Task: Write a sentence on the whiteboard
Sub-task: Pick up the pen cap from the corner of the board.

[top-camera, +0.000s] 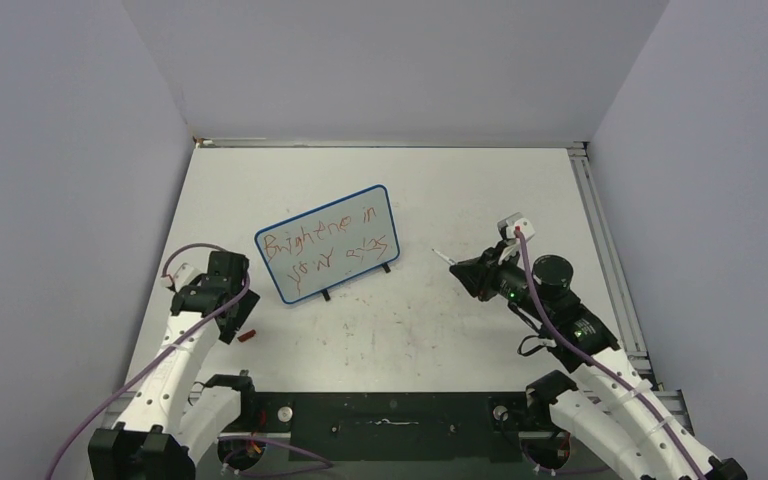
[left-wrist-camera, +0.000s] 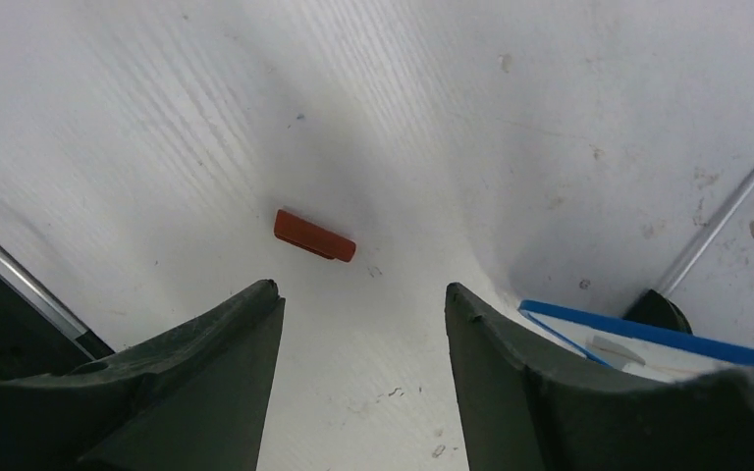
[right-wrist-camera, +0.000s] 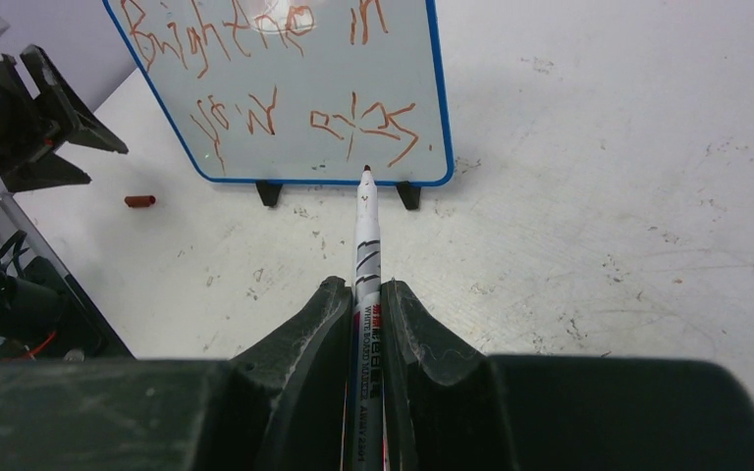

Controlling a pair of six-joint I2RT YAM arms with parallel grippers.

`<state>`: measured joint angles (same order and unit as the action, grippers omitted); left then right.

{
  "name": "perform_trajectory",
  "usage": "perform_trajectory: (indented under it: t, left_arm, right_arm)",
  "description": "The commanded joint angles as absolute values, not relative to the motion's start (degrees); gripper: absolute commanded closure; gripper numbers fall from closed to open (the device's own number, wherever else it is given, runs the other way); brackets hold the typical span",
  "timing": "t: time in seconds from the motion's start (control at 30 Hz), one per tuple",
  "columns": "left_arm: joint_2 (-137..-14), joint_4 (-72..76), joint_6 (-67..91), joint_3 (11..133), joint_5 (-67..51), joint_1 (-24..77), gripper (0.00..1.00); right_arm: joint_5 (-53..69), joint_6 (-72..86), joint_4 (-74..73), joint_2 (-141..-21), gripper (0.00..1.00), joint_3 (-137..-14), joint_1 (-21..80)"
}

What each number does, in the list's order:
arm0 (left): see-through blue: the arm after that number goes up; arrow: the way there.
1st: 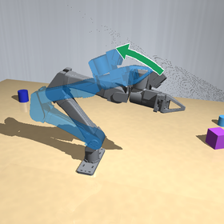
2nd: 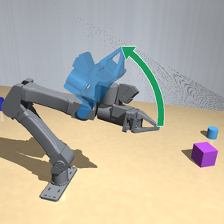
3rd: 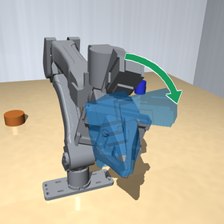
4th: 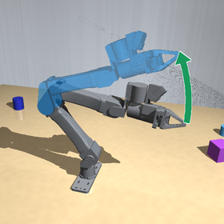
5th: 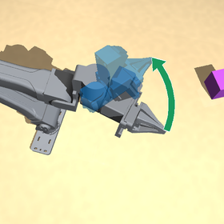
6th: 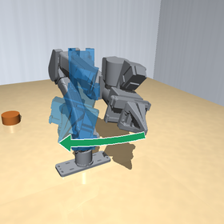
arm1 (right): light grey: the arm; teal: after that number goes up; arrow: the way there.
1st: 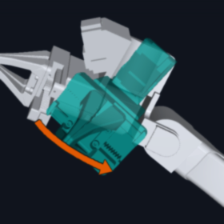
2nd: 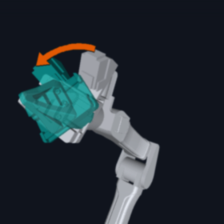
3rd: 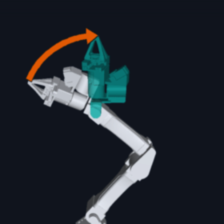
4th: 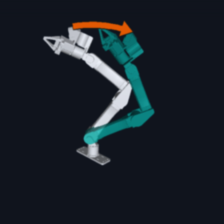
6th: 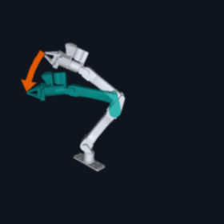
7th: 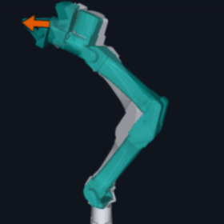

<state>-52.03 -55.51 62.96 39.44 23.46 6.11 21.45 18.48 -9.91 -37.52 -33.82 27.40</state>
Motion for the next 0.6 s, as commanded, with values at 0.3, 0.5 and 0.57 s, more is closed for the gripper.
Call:
perform_trajectory:
  t: [0.3, 0.5, 0.57]
  left_arm:
    - [-56.1, -50.3, 76.0, 31.1, 21.2, 2.9, 0.45]
    - [-58.8, -48.8, 76.2, 30.0, 21.6, 2.5, 0.49]
    - [-59.4, -47.5, 75.9, 29.6, 21.5, 2.2, 0.49]
  right_arm:
    - [19.2, 17.0, -7.7, -34.4, 0.95, -35.7, 27.1]
    - [18.3, 17.0, -7.9, -34.2, 0.95, -35.4, 27.2]
    - [18.2, 17.0, -7.9, -34.0, 0.95, -35.4, 27.2]
